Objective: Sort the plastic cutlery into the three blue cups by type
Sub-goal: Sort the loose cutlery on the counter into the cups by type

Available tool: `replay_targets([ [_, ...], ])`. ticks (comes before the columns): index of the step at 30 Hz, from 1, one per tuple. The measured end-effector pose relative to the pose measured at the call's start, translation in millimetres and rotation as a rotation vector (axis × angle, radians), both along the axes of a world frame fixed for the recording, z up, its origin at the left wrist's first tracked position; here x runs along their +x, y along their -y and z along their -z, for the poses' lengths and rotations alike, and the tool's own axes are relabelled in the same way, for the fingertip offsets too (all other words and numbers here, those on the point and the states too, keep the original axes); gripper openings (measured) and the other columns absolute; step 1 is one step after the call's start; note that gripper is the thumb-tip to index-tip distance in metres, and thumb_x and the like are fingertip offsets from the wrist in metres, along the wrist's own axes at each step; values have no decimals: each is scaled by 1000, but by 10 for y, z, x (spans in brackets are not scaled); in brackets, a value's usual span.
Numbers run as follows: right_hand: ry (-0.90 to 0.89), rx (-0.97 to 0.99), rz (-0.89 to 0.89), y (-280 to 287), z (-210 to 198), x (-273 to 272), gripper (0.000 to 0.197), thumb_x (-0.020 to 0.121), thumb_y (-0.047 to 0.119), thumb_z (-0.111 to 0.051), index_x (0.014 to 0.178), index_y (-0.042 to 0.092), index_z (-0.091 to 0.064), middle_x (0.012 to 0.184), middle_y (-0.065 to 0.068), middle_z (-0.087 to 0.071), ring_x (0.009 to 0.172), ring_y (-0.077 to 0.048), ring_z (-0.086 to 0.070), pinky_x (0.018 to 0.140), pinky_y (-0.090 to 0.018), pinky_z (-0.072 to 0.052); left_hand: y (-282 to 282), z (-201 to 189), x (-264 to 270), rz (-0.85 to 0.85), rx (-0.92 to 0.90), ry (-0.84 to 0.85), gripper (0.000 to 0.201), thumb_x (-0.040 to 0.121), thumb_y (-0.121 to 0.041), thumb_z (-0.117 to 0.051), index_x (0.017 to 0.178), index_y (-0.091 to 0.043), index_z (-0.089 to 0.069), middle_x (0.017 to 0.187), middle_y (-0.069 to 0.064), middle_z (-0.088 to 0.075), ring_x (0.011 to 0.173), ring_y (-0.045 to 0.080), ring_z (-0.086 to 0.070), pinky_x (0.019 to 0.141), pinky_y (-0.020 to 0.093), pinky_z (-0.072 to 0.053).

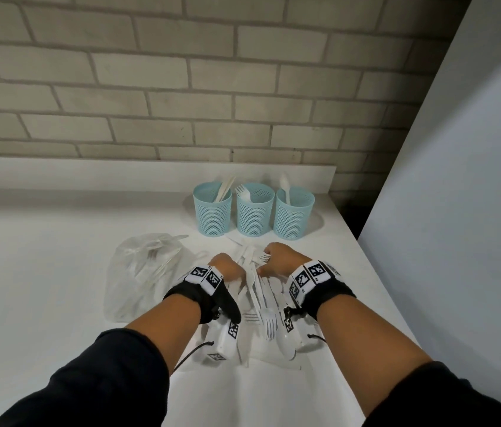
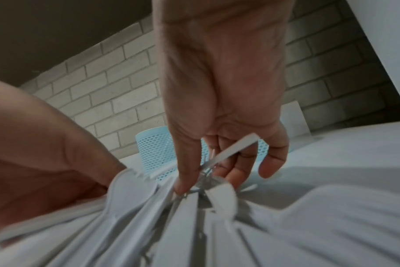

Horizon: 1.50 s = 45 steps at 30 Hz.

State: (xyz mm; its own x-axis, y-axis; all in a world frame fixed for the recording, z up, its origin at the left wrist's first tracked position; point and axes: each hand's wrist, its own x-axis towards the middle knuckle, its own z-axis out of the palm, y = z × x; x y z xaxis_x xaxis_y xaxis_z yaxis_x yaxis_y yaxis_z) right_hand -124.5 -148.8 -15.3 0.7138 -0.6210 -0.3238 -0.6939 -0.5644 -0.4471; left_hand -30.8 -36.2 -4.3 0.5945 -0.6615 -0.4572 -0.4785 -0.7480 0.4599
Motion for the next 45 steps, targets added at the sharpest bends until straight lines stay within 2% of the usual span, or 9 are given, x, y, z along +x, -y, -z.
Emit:
replay_targets([
  [2, 94, 82, 37, -5, 29, 46, 39, 79, 21, -71, 111, 4, -57, 108, -10, -63, 99, -24, -59, 82, -29, -43, 30, -2, 27, -24, -23, -26, 47, 82, -20, -67, 120, 4, -54, 101, 10, -52, 100, 24, -56, 65, 20, -42],
  [5, 254, 222, 107, 60, 54, 78, 27, 79, 12, -72, 102, 8, -58, 97, -9, -62, 91, -24, -60, 80, -35, -50, 55, -14, 116, -45, -76, -71, 46, 79, -20, -71, 115, 4, -59, 96, 10, -54, 94, 25, -56, 72, 25, -38],
  [12, 573, 729, 195, 226, -232, 22, 38, 88, 0, -59, 122, 12, -48, 97, -9, -66, 77, -17, -67, 66, -32, -57, 83, -182, 403, -16, -293, -260, 28, 90, -26, -61, 107, -4, -64, 107, 13, -66, 93, 28, -61, 80, 28, -45],
  [16, 698, 913, 163, 293, -390, 19, 35, 88, -7, -54, 113, 16, -50, 93, -7, -67, 74, -12, -70, 67, -29, -59, 104, -234, 524, -37, -461, -429, 8, 88, -12, -63, 94, -13, -68, 102, 6, -71, 106, 23, -63, 103, 36, -44],
  [22, 645, 934, 109, 301, -396, 35, 37, 91, -8, -48, 127, 0, -47, 98, -7, -65, 82, -10, -68, 70, -23, -58, 141, -215, 544, -64, -553, -581, 13, 95, -7, -50, 90, -10, -62, 62, -8, -67, 67, 9, -60, 69, 19, -50],
  [27, 621, 1010, 76, 275, -357, 59, 28, 89, -10, -49, 113, 1, -58, 97, -8, -68, 81, -11, -71, 75, -23, -58, 180, -203, 514, -76, -636, -670, 20, 97, -3, -43, 84, -12, -56, 70, 3, -52, 64, 15, -49, 70, 29, -43],
  [32, 581, 979, 48, 215, -361, 74, 19, 88, -5, -55, 100, 6, -64, 83, -4, -74, 79, -13, -72, 67, -23, -58, 195, -132, 461, -180, -829, -817, 16, 95, -1, -46, 95, -3, -61, 88, 12, -66, 78, 22, -64, 80, 35, -52],
  [38, 516, 953, 64, 193, -313, 67, 17, 88, 1, -58, 102, 7, -66, 82, -5, -73, 79, -15, -71, 66, -25, -57, 166, -124, 399, -243, -925, -911, 19, 96, -4, -45, 83, 1, -57, 58, 5, -66, 55, 17, -66, 52, 29, -56],
  [45, 455, 983, 58, 129, -352, 66, 12, 92, 11, -55, 97, 8, -65, 76, -3, -74, 71, -13, -72, 58, -22, -57, 147, -164, 385, -229, -909, -918, 20, 96, -4, -44, 82, 0, -58, 55, 3, -65, 53, 14, -65, 56, 28, -56],
])
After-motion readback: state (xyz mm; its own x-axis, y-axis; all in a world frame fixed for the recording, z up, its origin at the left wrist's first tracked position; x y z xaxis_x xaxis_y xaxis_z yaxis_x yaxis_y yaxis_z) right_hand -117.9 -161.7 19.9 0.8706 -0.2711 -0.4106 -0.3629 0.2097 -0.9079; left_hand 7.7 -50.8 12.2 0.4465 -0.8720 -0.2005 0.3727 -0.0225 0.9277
